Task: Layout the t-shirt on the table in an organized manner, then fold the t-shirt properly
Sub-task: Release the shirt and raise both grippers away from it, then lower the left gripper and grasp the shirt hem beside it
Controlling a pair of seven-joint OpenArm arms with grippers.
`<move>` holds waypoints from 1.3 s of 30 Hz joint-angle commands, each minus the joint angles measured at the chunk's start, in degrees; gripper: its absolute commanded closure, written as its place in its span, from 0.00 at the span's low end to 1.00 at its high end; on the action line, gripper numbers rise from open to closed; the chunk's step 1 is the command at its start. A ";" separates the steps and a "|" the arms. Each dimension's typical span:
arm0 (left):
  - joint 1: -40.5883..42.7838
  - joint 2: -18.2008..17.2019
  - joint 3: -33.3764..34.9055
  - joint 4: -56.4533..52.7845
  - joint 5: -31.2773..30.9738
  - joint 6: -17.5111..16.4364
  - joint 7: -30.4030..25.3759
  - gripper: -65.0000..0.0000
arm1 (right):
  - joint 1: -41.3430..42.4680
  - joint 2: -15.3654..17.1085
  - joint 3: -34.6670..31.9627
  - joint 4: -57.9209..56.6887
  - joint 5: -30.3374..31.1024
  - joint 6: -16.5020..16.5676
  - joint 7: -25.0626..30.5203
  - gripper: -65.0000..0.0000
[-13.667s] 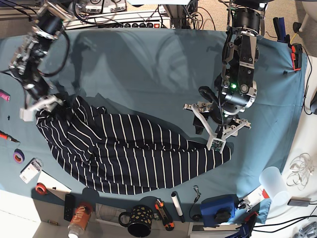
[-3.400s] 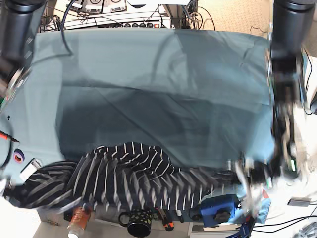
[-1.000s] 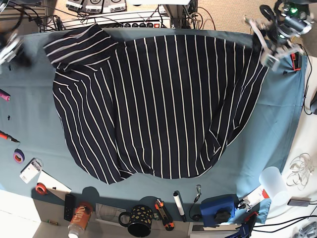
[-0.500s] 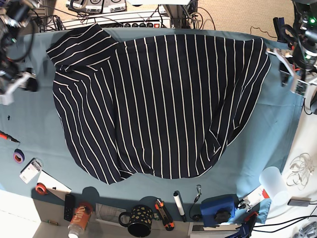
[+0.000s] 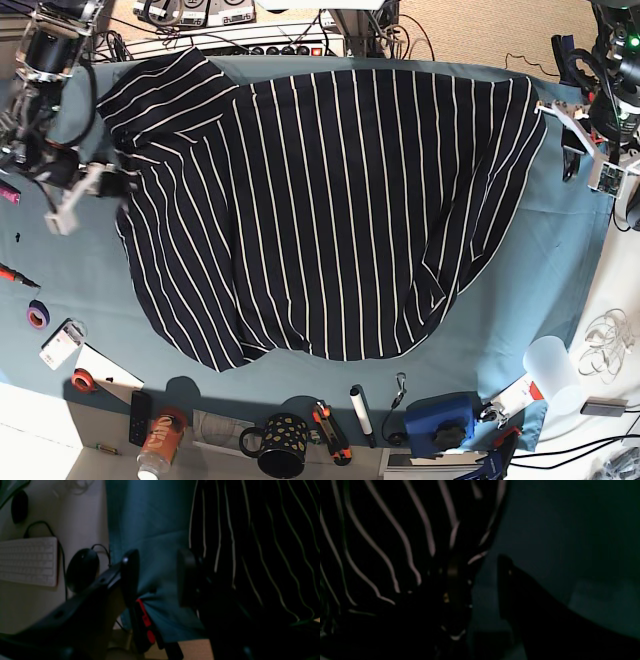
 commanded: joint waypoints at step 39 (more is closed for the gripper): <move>0.02 -0.63 -0.28 0.39 -8.72 -2.16 -3.58 0.61 | -16.70 5.07 36.68 0.63 21.27 0.03 -10.10 0.63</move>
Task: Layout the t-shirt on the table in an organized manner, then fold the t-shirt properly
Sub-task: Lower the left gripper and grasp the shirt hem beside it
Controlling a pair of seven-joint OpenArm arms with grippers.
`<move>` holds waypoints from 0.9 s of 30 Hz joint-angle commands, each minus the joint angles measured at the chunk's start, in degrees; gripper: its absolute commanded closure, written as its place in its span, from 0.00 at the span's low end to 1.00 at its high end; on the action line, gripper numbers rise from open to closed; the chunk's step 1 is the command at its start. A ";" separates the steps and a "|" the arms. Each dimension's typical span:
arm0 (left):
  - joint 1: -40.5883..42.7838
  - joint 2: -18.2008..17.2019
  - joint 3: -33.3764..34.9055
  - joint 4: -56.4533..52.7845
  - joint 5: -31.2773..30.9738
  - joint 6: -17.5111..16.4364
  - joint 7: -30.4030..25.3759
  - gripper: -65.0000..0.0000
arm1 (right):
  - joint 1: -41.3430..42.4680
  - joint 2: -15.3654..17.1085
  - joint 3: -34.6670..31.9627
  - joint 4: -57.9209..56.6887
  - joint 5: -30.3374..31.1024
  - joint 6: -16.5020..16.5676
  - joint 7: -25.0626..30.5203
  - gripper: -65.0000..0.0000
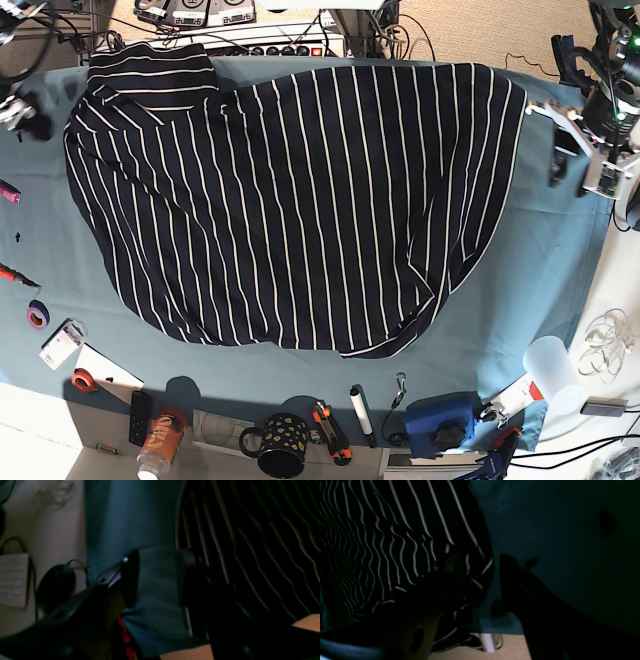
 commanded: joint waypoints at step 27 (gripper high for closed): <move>-46.23 -0.79 36.02 -51.95 11.45 -1.84 -3.32 0.66 | 18.56 1.81 -18.58 0.74 -15.61 0.06 7.30 0.63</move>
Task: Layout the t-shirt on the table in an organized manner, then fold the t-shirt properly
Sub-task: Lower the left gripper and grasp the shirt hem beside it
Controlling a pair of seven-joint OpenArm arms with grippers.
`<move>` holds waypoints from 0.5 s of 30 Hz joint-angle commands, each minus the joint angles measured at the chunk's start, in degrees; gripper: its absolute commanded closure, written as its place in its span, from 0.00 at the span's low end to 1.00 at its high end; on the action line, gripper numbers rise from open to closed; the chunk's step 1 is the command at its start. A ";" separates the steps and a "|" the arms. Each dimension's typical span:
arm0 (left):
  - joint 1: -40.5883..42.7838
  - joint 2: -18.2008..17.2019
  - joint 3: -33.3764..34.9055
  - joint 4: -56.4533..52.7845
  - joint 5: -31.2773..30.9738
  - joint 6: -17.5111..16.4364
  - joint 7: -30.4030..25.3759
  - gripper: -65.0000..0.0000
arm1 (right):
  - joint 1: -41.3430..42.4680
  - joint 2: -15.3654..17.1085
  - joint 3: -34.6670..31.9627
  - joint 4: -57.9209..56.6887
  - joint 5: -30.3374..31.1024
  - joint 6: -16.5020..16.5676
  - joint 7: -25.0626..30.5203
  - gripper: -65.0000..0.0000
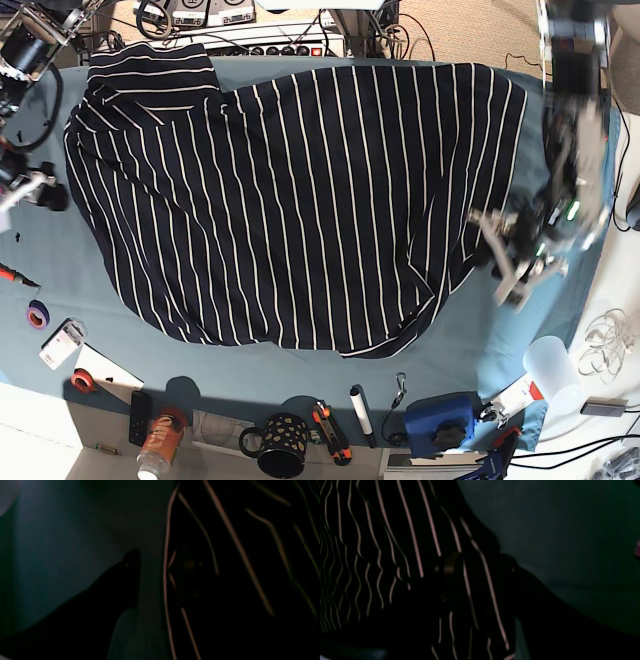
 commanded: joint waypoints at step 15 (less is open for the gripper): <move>-10.51 0.81 4.50 -19.28 0.48 -3.43 -4.42 1.00 | 0.70 1.90 -0.42 0.79 -1.60 0.08 3.48 0.63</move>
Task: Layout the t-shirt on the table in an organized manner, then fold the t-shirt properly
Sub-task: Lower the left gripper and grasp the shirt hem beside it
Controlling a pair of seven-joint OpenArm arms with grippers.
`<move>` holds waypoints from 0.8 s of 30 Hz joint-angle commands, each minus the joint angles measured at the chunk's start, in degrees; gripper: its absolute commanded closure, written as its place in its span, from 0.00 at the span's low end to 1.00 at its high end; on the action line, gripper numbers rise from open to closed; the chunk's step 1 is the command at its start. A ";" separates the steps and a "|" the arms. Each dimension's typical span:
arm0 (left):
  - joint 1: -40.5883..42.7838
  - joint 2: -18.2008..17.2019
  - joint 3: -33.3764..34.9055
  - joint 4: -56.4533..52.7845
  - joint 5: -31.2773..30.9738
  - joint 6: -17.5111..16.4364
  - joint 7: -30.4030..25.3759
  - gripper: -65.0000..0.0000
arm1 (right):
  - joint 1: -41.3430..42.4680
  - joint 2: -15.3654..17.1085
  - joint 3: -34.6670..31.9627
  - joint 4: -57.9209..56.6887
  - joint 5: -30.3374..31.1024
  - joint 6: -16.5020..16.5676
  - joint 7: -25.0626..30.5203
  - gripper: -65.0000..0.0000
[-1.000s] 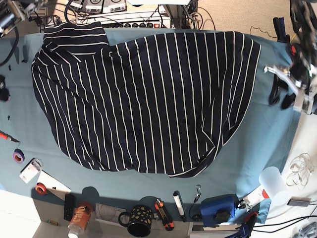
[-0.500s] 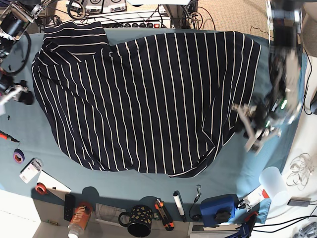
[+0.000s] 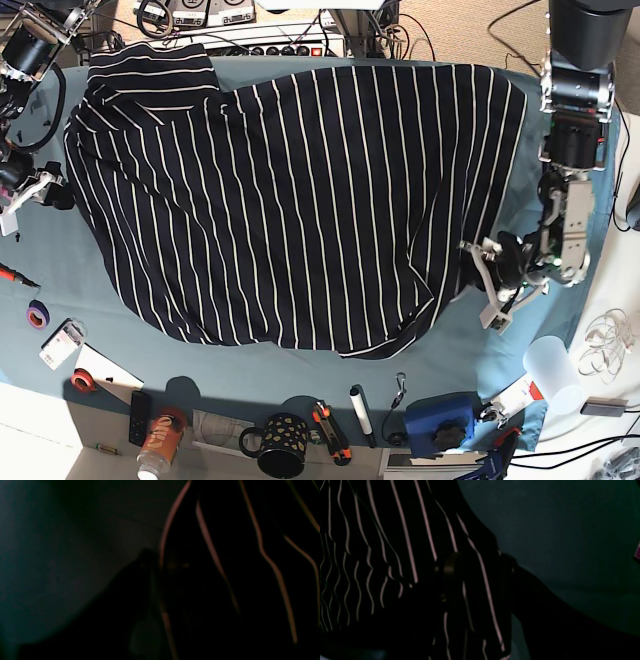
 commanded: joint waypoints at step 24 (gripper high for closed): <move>-1.62 -6.51 -12.37 -0.09 2.03 8.44 0.11 0.83 | 0.92 1.73 0.44 0.79 -1.68 0.08 2.56 0.63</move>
